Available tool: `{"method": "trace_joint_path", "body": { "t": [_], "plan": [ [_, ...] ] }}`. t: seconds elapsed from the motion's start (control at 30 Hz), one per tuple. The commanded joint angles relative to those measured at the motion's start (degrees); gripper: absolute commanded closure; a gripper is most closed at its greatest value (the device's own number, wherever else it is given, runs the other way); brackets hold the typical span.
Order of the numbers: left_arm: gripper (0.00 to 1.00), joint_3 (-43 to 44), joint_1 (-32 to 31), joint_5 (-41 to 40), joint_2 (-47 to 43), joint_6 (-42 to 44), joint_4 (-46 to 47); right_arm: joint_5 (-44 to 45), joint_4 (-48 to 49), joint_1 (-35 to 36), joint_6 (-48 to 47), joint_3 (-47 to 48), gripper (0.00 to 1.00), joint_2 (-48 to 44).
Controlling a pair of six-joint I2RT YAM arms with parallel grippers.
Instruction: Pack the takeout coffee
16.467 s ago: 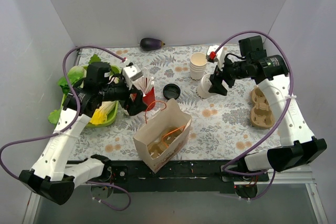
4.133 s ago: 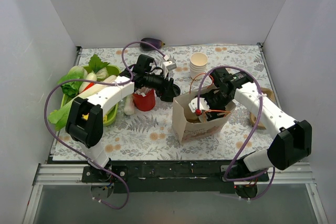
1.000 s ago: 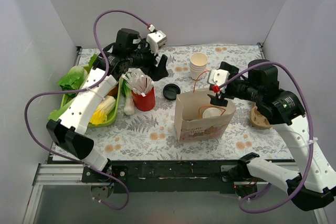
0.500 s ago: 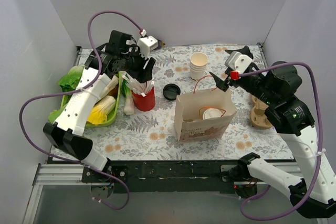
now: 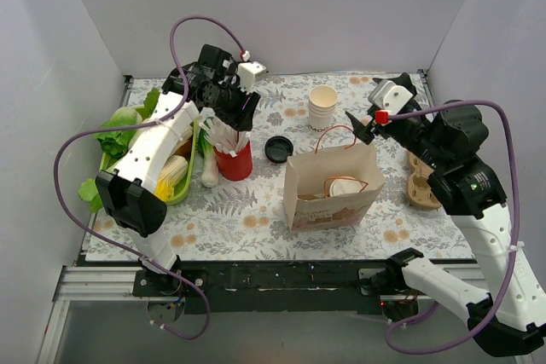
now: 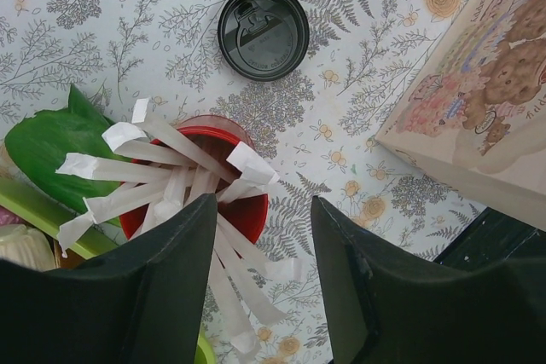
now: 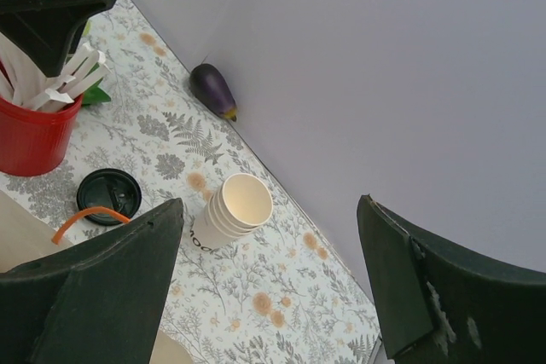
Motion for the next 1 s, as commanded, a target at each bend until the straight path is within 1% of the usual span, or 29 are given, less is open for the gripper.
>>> {"method": "trace_joint_path", "body": {
  "t": [0.0,0.27,0.43,0.77,0.87,0.9,0.97],
  "plan": [
    [0.53,0.7,-0.2,0.4,-0.8,-0.4,0.5,0.1,3.3,-1.9,1.9,-0.2,0.11,-1.3],
    [0.58,-0.9,-0.1,1.4,0.6,-0.9,3.3,-1.4,2.5,-3.2,2.8,-0.5,0.11,-1.9],
    [0.66,-1.2,-0.1,2.3,1.6,-0.8,3.5,-1.9,2.0,-4.2,3.6,-0.7,0.11,-2.2],
    [0.71,-0.5,-0.1,2.3,2.8,-0.5,3.4,-2.0,3.0,-4.2,3.3,-2.2,0.12,-2.1],
    [0.78,0.2,-0.1,2.3,3.1,0.1,2.6,-2.1,3.5,-4.2,3.3,-2.5,0.12,-2.0],
    [0.83,0.2,-0.1,2.3,3.0,0.4,2.3,-2.1,3.6,-4.2,3.3,-2.6,0.12,-2.0],
    [0.87,0.7,-0.1,2.4,2.8,0.6,1.8,-2.0,3.9,-4.3,3.3,-2.8,0.12,-1.9]
  ]
}}
